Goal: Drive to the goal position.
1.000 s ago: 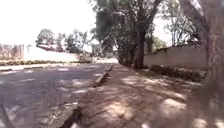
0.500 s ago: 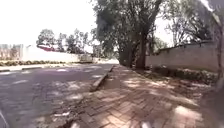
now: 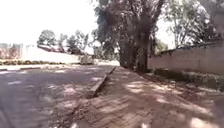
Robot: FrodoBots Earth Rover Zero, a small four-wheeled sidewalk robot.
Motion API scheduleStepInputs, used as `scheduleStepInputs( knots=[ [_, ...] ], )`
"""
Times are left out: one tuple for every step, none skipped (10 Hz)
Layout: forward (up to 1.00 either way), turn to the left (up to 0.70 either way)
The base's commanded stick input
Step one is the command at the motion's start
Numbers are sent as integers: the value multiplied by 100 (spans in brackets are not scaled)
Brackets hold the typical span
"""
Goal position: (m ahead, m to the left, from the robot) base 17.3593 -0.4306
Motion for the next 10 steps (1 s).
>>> scheduleStepInputs(
  knots=[
    [70, 0],
    [70, 0],
    [70, 0],
    [70, 0],
    [70, 0],
    [70, 0],
    [70, 0],
    [70, 0],
    [70, 0],
    [70, 0]
  ],
)
